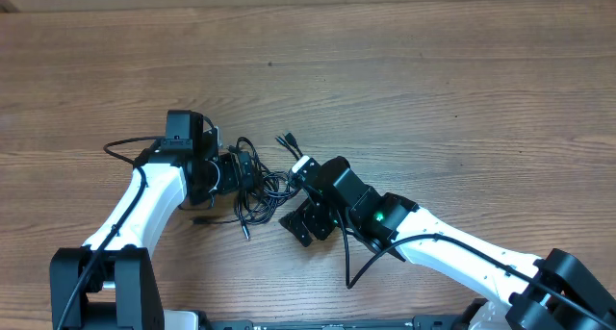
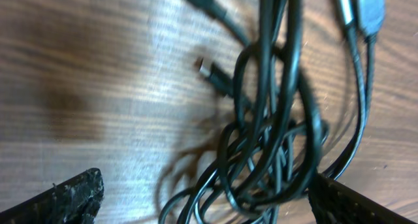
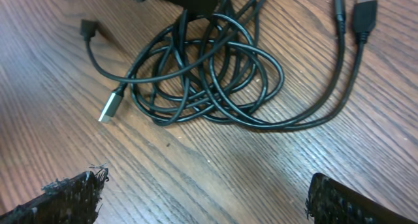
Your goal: Untangle cables
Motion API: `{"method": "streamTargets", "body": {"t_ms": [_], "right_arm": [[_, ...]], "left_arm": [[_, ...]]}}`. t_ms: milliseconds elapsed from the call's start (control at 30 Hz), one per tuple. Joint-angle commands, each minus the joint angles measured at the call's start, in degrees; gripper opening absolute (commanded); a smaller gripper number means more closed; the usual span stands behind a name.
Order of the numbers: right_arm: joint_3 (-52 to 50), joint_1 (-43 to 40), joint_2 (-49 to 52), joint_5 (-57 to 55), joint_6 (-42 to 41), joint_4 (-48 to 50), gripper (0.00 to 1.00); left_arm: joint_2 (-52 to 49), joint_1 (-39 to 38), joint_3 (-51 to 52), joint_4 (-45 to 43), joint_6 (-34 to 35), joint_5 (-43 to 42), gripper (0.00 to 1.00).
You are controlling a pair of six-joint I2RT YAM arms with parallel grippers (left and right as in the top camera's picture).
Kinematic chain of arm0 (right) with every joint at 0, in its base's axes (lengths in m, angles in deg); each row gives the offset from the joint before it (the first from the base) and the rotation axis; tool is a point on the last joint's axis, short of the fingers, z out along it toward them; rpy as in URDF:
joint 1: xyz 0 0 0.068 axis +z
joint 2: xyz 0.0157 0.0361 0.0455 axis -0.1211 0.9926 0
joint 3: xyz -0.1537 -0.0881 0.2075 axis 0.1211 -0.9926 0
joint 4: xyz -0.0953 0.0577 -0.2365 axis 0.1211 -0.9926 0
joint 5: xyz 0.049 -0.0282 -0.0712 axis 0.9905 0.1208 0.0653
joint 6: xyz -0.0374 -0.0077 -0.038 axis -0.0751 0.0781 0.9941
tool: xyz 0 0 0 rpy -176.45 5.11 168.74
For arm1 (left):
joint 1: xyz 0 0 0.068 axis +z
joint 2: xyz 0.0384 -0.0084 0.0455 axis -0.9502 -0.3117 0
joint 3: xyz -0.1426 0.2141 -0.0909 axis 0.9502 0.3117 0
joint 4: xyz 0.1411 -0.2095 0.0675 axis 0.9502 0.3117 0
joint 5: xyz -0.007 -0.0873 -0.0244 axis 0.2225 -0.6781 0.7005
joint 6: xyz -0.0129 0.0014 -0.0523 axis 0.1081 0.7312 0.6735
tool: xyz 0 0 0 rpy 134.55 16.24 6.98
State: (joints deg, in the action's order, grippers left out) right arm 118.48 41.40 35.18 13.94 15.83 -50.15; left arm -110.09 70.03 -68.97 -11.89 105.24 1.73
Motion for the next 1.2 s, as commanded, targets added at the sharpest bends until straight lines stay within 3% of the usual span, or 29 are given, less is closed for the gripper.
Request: {"method": "streamTargets", "body": {"t_ms": [0, 100, 200, 300, 367, 633, 667, 767, 867, 967, 1167], "right_arm": [[0.76, -0.20, 0.22, 2.36, -1.05, 0.63, 1.00], [0.76, -0.22, 0.22, 2.69, -1.03, 0.33, 1.00], [0.76, -0.22, 0.22, 2.67, -1.01, -0.02, 1.00], [0.76, -0.22, 0.22, 2.67, -1.01, 0.02, 1.00], [0.76, -0.22, 0.22, 2.67, -1.01, 0.04, 1.00], [0.76, -0.22, 0.22, 2.69, -1.03, -0.04, 1.00], [0.76, -0.22, 0.22, 2.69, -1.03, -0.07, 1.00], [0.76, -0.22, 0.22, 2.67, -1.03, -0.07, 1.00], [0.76, -0.22, 0.20, 2.67, -1.01, -0.07, 1.00], [0.76, -0.22, 0.20, 2.67, -1.03, -0.07, 0.99], [0.76, -0.22, -1.25, 2.71, -2.36, 0.00, 0.85]], "left_arm": [[-0.44, -0.28, 0.31, -1.01, 1.53, -3.32, 1.00], [-0.44, -0.28, 0.31, -0.94, 1.07, -3.28, 0.96], [-0.50, -0.28, 0.31, -0.98, 0.66, -0.39, 0.47], [-0.94, -0.28, 0.35, -0.96, 0.85, 1.77, 0.29], [-1.36, -0.28, 0.35, -0.96, 0.87, 1.84, 0.27], [-4.81, -0.59, 0.35, -1.11, 0.92, 1.62, 0.32], [-5.55, -0.61, 0.35, -1.25, 0.90, 1.55, 0.30], [-7.41, -0.79, 0.35, -1.53, 0.90, 1.49, 0.07], [-7.98, -0.83, 0.33, -1.42, 0.72, 0.74, 0.04], [-7.28, -0.81, 0.20, -1.95, -2.91, -2.29, 0.04], [-2.84, -0.81, -0.37, -2.86, -11.93, -6.67, 0.04]]}}
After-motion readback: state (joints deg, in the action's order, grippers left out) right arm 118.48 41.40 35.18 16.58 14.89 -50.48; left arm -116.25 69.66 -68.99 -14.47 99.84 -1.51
